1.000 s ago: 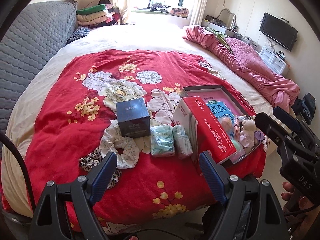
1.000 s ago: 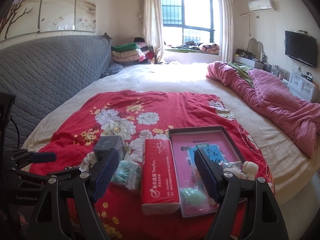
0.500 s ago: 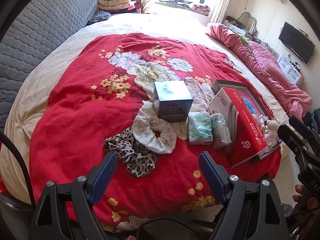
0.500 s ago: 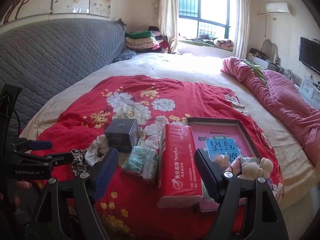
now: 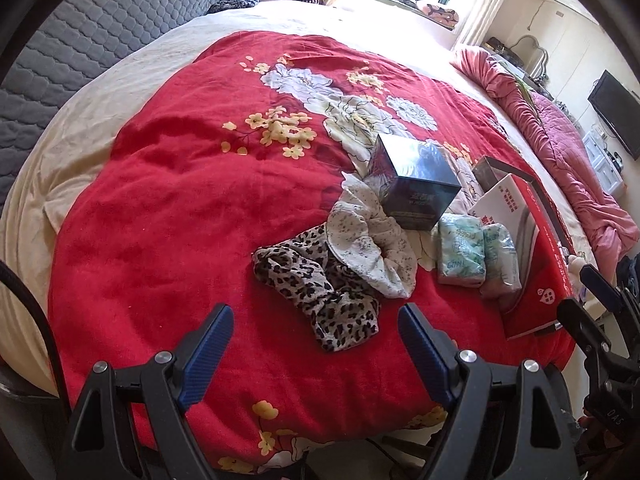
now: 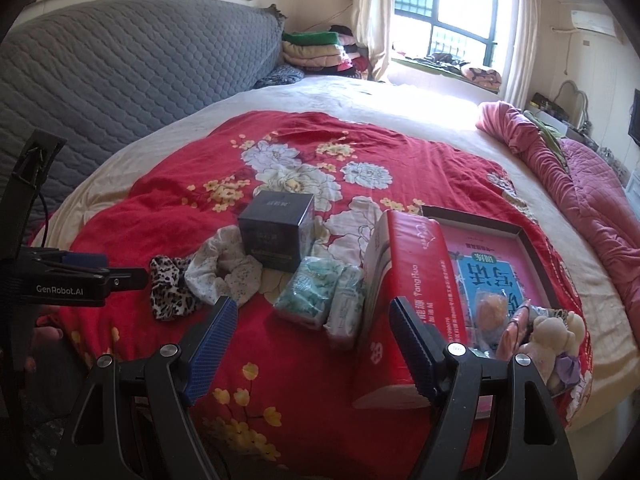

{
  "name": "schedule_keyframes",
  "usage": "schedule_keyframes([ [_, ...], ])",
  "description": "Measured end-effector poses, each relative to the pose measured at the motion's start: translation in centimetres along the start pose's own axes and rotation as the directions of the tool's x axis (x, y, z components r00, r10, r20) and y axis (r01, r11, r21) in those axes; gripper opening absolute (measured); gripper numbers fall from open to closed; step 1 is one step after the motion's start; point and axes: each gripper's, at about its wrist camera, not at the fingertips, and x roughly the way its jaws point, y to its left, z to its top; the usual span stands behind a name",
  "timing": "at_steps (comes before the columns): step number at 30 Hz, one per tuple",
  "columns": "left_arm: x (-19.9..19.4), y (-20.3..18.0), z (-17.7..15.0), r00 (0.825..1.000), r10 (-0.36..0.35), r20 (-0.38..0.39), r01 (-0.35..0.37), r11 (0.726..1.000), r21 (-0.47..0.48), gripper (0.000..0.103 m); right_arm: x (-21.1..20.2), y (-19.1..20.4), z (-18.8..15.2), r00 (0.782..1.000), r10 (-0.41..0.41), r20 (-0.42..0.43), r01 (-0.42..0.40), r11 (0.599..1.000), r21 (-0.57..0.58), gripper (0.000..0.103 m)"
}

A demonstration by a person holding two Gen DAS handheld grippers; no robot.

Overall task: Organize soft objects
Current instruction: 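Move both open tools back over the pile of scrunchies and tissue packs, then grasp the leopard-print scrunchie with the left tool while the right tool grasps a green tissue pack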

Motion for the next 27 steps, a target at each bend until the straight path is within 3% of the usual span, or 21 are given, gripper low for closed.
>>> schedule_keyframes([
  [9,2.3,1.2,0.1,0.999,0.008,-0.035,-0.008,1.0,-0.02,0.084,4.1,2.9,1.4,0.993,0.081,-0.088,-0.089,0.993,-0.082,0.079],
  [14,3.4,2.0,0.1,0.998,-0.002,-0.055,0.0,1.0,-0.026,0.084,7.6,3.6,2.8,0.986,0.058,-0.157,-0.099,0.958,-0.267,0.079],
  [17,3.9,2.4,0.1,0.998,-0.008,-0.06,0.006,1.0,-0.031,0.084,9.8,3.5,3.3,0.968,0.1,-0.23,-0.186,0.9,-0.393,0.079],
  [20,4.4,2.6,0.4,0.998,-0.009,-0.064,0.007,1.0,-0.024,0.084,12.2,3.4,3.0,0.937,0.102,-0.335,-0.271,0.816,-0.51,0.079],
  [23,4.8,2.5,0.5,0.998,-0.021,-0.067,0.019,1.0,-0.018,0.084,13.8,3.4,2.5,0.915,0.068,-0.397,-0.318,0.726,-0.609,0.079],
  [27,5.2,2.0,0.5,0.997,-0.028,-0.07,0.028,1.0,0.003,0.084,15.4,2.8,2.4,0.877,0.016,-0.479,-0.372,0.654,-0.659,0.079],
])
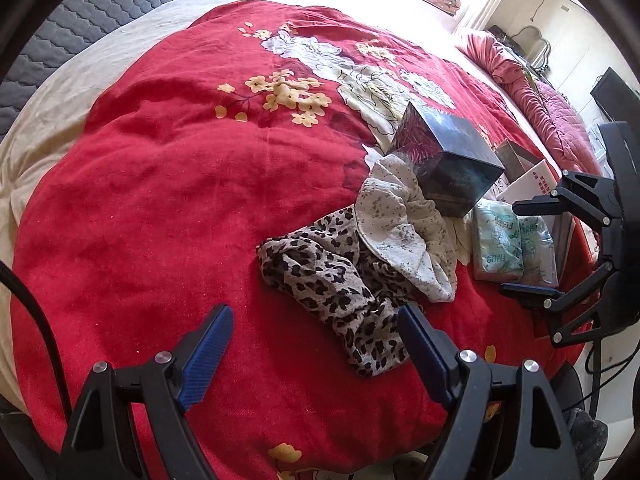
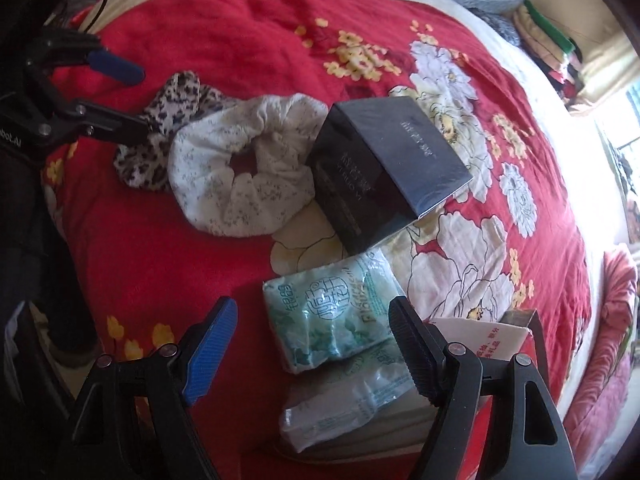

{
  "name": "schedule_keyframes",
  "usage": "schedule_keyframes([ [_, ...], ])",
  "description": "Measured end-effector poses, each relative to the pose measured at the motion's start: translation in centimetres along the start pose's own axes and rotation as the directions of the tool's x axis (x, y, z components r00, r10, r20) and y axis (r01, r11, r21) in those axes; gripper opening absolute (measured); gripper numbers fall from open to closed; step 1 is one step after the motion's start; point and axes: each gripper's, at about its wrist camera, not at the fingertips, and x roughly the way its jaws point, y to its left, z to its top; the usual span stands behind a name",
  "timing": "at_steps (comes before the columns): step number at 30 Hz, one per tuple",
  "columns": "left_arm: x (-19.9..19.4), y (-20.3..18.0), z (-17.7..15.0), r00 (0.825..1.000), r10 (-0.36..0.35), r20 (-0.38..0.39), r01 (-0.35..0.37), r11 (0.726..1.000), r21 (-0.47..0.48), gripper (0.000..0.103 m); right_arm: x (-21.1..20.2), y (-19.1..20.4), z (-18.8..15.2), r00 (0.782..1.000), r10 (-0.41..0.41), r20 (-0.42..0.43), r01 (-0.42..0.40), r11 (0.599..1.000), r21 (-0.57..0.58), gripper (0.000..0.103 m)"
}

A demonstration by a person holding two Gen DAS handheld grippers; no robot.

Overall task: Organize soft objects
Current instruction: 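Grasp the leopard-print scrunchie with the left tool while the right tool grasps a green tissue pack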

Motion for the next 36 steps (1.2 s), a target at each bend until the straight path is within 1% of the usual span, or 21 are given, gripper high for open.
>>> schedule_keyframes([
  [2,0.3,0.0,0.0,1.0,-0.009,-0.007,0.009,1.0,-0.001,0.084,0.4,-0.4,0.1,0.999,0.028,-0.031,-0.029,0.999,-0.038,0.079],
  [4,0.6,0.1,0.1,1.0,-0.013,-0.015,0.013,1.0,-0.009,0.084,0.7,-1.0,0.4,0.998,0.038,-0.053,-0.041,0.997,-0.066,0.079],
  [8,1.2,0.6,0.4,0.999,-0.035,-0.021,0.034,0.999,-0.035,0.085,1.8,-2.2,1.3,0.991,0.074,-0.115,-0.083,0.994,-0.073,0.079],
  [11,1.7,0.7,0.6,0.999,-0.025,-0.025,0.024,0.999,-0.037,0.085,2.7,-2.4,1.9,0.983,0.106,-0.147,-0.12,0.989,-0.087,0.079],
  [14,2.1,0.3,0.7,1.0,0.009,-0.013,-0.009,1.0,-0.01,0.085,3.7,-2.2,1.9,0.977,0.098,-0.188,-0.121,0.986,-0.114,0.079],
  [17,2.3,0.0,0.6,1.0,0.026,-0.003,-0.026,1.0,0.003,0.085,4.3,-1.8,1.9,0.979,0.057,-0.197,-0.086,0.986,-0.141,0.08],
  [18,2.4,0.0,0.7,1.0,0.026,0.0,-0.026,1.0,0.001,0.082,4.4,-1.5,1.9,0.979,0.037,-0.199,-0.069,0.985,-0.156,0.08],
  [19,2.4,0.0,0.8,1.0,0.018,0.002,-0.018,1.0,-0.004,0.076,4.5,-1.4,2.0,0.979,0.025,-0.201,-0.058,0.985,-0.161,0.081],
  [20,2.5,0.0,0.8,1.0,0.011,0.003,-0.011,1.0,-0.01,0.073,4.5,-1.4,2.0,0.979,0.018,-0.204,-0.05,0.987,-0.151,0.081],
  [21,2.5,0.1,0.9,1.0,-0.002,0.007,0.002,1.0,-0.016,0.063,4.5,-1.5,2.1,0.98,0.016,-0.199,-0.044,0.989,-0.14,0.079],
  [22,2.5,0.2,0.9,1.0,-0.026,0.007,0.026,0.999,-0.022,0.047,4.3,-1.6,2.2,0.982,0.018,-0.187,-0.042,0.991,-0.125,0.076],
  [23,2.5,0.3,1.0,0.998,-0.054,0.007,0.055,0.998,-0.032,0.038,4.1,-1.9,2.2,0.984,0.025,-0.175,-0.043,0.994,-0.1,0.075],
  [24,2.5,0.5,1.0,0.997,-0.081,0.005,0.081,0.996,-0.044,0.025,3.7,-2.2,2.3,0.987,0.029,-0.159,-0.041,0.996,-0.073,0.072],
  [25,2.5,0.6,1.0,0.995,-0.104,0.002,0.104,0.993,-0.053,0.018,3.3,-2.5,2.1,0.99,0.037,-0.138,-0.043,0.998,-0.045,0.07],
  [28,2.2,1.0,0.9,0.991,-0.136,0.011,0.137,0.988,-0.065,0.013,1.8,-3.1,1.5,0.995,0.076,-0.07,-0.074,0.997,0.032,0.068],
  [31,1.4,1.3,0.8,0.986,-0.16,0.041,0.163,0.984,-0.071,0.01,-0.1,-2.8,0.8,0.994,0.113,0.002,-0.113,0.987,0.111,0.068],
  [33,0.8,1.6,0.7,0.984,-0.169,0.065,0.173,0.982,-0.075,0.01,-1.4,-2.7,0.3,0.994,0.1,0.051,-0.107,0.982,0.158,0.068],
  [36,-0.7,2.0,0.7,0.983,-0.147,0.112,0.156,0.985,-0.078,0.01,-3.2,-1.9,0.0,0.989,0.067,0.128,-0.098,0.963,0.252,0.068],
])
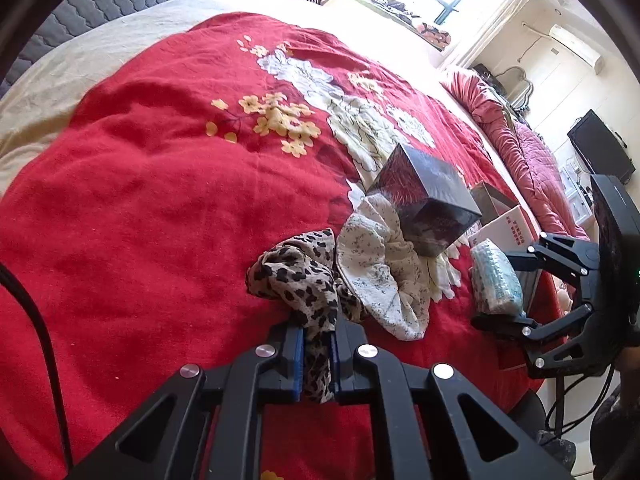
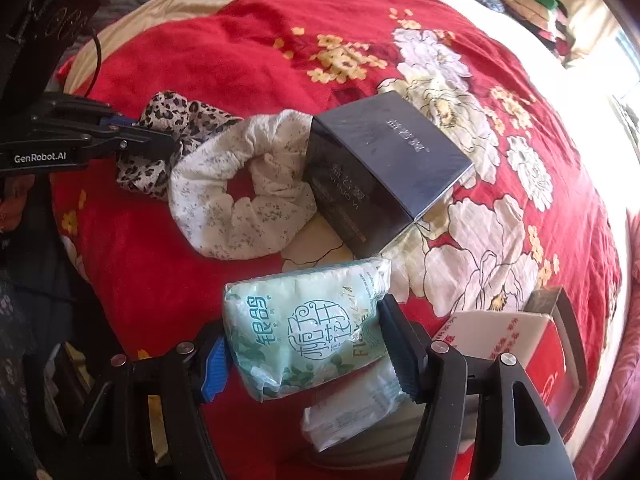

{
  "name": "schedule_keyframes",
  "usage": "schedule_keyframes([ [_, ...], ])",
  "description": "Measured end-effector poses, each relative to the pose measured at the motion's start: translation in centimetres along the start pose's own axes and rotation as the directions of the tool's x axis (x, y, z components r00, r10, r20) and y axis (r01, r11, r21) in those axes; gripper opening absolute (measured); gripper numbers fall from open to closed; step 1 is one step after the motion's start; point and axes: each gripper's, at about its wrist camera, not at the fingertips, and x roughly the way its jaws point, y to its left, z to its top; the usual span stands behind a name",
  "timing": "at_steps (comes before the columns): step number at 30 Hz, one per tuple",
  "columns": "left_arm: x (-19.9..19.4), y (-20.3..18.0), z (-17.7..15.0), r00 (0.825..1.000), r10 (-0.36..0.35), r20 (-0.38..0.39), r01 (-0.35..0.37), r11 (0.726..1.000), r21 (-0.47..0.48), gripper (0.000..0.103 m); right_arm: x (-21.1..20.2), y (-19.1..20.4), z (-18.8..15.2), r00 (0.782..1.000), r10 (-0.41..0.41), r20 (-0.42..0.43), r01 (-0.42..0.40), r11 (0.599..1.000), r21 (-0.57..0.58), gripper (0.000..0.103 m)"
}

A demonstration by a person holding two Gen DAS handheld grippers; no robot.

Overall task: Organize soft objects
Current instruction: 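Grasp the leopard-print scrunchie with the left tool while the right tool grasps a green tissue pack, then carry the leopard scrunchie with the left tool while the right tool carries the tissue pack over the tray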

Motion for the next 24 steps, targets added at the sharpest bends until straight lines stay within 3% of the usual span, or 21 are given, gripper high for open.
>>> schedule_keyframes([
  [5,-2.9,-0.5,0.3,0.996,0.023,0.091,-0.024,1.0,0.012,0.01,-3.5,1.2,-1.5,0.988,-0.006,0.153,-0.02,0.985,0.172,0.068],
  [11,-6.3,-3.3,-0.2,0.986,0.024,0.166,-0.034,0.998,0.058,0.01,-7.3,1.7,-4.3,0.954,-0.043,0.296,-0.072,0.927,0.367,0.068],
  [24,-8.5,-13.3,-1.4,0.986,-0.036,0.165,-0.002,0.975,0.224,0.01,-13.9,-0.7,-9.9,0.892,-0.181,0.414,-0.058,0.863,0.501,0.068],
])
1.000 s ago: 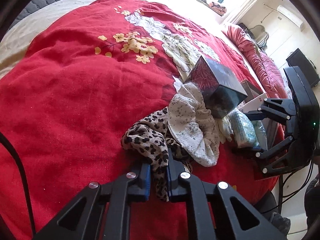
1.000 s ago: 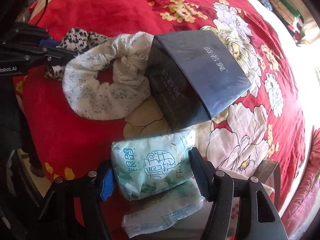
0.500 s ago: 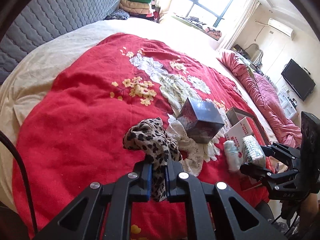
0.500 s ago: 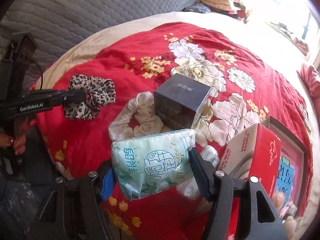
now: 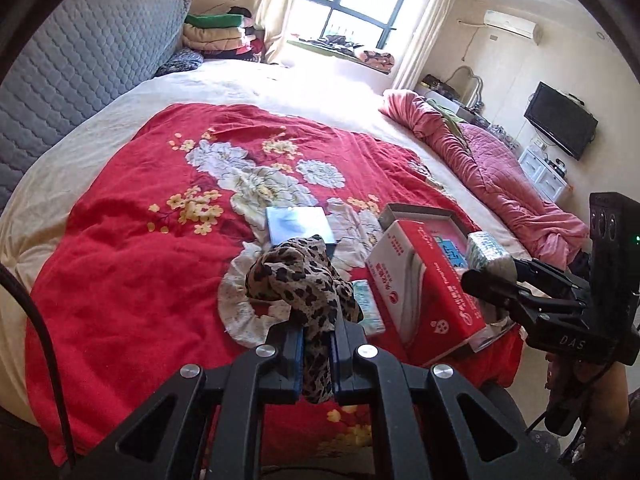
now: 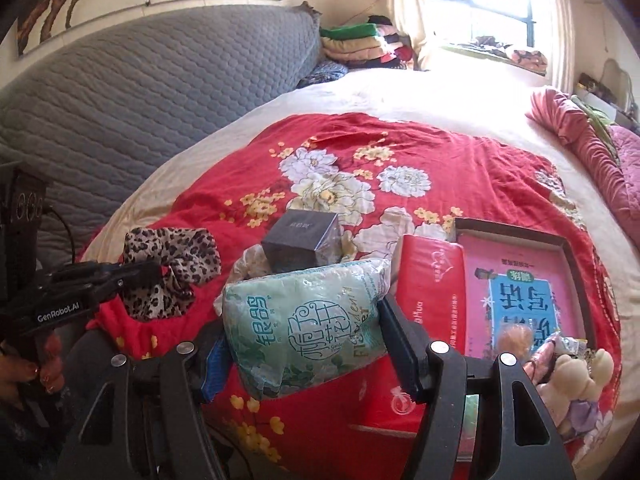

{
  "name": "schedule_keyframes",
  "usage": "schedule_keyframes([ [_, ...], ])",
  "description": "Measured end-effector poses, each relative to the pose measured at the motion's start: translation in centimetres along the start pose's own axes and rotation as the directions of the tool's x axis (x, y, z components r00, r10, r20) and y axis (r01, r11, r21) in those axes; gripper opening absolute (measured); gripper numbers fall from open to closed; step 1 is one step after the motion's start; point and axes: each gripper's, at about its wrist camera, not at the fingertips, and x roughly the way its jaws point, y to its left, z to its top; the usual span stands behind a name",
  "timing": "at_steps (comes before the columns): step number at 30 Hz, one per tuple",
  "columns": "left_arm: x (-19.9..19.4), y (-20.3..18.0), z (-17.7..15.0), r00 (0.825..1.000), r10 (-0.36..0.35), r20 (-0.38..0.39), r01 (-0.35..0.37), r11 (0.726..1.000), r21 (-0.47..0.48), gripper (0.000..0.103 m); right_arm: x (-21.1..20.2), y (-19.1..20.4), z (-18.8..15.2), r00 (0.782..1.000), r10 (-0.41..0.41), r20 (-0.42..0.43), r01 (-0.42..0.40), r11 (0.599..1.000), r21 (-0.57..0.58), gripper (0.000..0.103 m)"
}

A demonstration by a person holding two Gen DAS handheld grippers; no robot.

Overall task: Organize soft objects
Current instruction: 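Carry the leopard scrunchie with the left tool while the right tool carries the tissue pack over the tray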

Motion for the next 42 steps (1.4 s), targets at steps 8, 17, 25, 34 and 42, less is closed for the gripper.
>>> schedule_keyframes([
  [8,-0.2,-6.5,1.6,0.999,-0.05,0.005,0.049,0.994,0.093,0.01,-2.9,-2.3,0.1,0.997,-0.039,0.067,0.036,0.998,0.048,0.068],
  [17,1.0,-11.2,2.7,0.998,-0.063,-0.012,0.064,0.985,0.159,0.01,-5.5,-5.6,-0.8,0.989,-0.094,0.113,0.077,0.987,0.141,0.068],
  [25,3.0,-14.3,2.9,0.995,-0.082,-0.056,0.092,0.975,0.202,0.01,-7.5,-9.1,-2.4,0.977,-0.167,0.135,0.137,0.969,0.207,0.068],
  [34,5.8,-18.3,3.3,0.99,-0.108,-0.095,0.129,0.959,0.254,0.01,-8.7,-12.5,-3.9,0.963,-0.226,0.146,0.179,0.943,0.28,0.068],
  [42,9.8,-21.5,3.6,0.979,-0.13,-0.158,0.171,0.942,0.287,0.01,-9.1,-15.3,-5.5,0.941,-0.318,0.117,0.268,0.909,0.32,0.068],
])
